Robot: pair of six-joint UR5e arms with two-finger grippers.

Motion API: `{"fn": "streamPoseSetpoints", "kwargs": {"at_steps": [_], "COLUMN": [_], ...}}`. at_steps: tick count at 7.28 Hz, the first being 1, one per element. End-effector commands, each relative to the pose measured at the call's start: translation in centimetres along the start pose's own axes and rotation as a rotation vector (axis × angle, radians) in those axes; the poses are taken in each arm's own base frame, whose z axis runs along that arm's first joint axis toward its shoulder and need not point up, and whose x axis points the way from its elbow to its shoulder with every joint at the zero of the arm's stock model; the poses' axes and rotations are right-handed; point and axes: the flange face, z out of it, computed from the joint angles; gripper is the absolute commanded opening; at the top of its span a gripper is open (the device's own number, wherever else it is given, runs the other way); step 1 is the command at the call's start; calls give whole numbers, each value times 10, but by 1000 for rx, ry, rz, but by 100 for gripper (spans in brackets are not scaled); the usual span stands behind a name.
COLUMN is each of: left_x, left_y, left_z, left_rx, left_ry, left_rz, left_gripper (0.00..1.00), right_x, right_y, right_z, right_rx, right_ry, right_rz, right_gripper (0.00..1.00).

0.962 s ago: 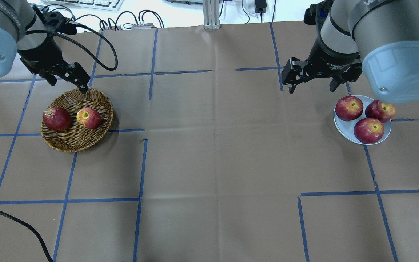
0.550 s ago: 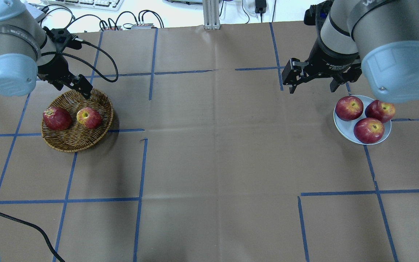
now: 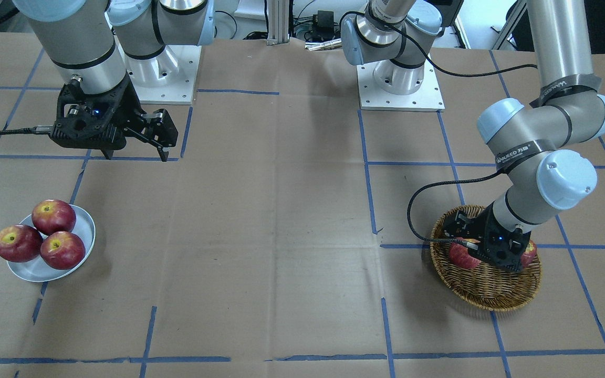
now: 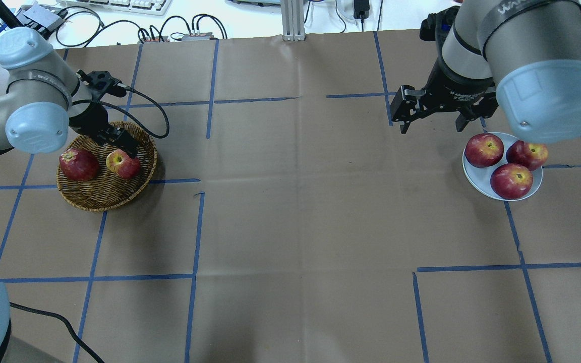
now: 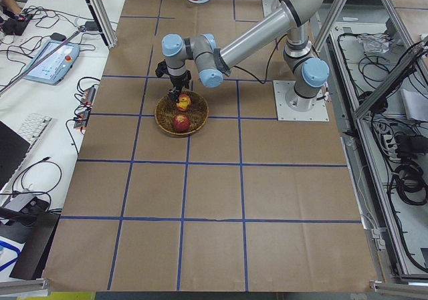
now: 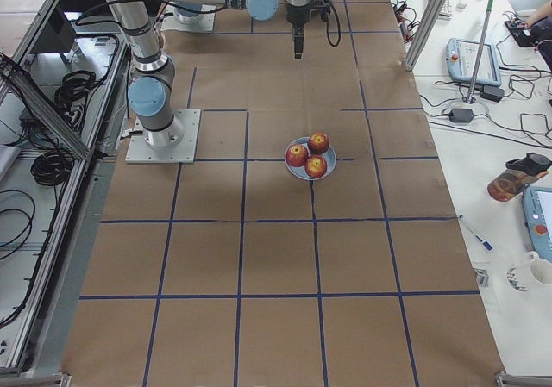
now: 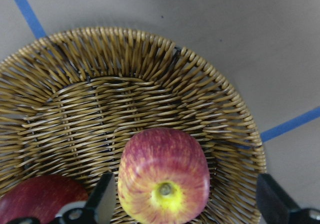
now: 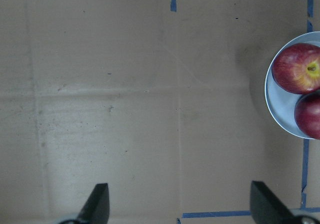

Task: Transfer apple from basket to plate
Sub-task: 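Close the left gripper on the apple and lift it from the basket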

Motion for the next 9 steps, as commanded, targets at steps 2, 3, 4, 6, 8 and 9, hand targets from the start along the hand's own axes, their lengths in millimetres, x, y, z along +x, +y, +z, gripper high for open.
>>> {"fn": "streamPoseSetpoints", "kwargs": {"at_steps": [2, 3, 4, 6, 8, 9], "left_x": [-4, -12, -14, -13, -10, 1], "left_y": [5, 10, 10, 10, -1, -9], "left_z": [28, 31, 35, 36, 6, -13], "left_rx": [-5, -5, -10, -9, 32, 58], "left_ry": [1, 10, 13, 17, -24, -43], "left_rz": [3, -14, -16, -21, -34, -114], "left_gripper": [98, 92, 73, 55, 46, 46], "right_x": [1, 1, 0, 0, 0, 0], "right_y": [-25, -28, -30, -26, -25, -26], "right_z": [-4, -14, -14, -11, -10, -9], "right_rx": [0, -5, -9, -25, -27, -27], "right_ry": [12, 11, 8, 10, 3, 4], "right_rz": [1, -1, 5, 5, 3, 3], "right_gripper": [100, 100, 100, 100, 100, 100]}}
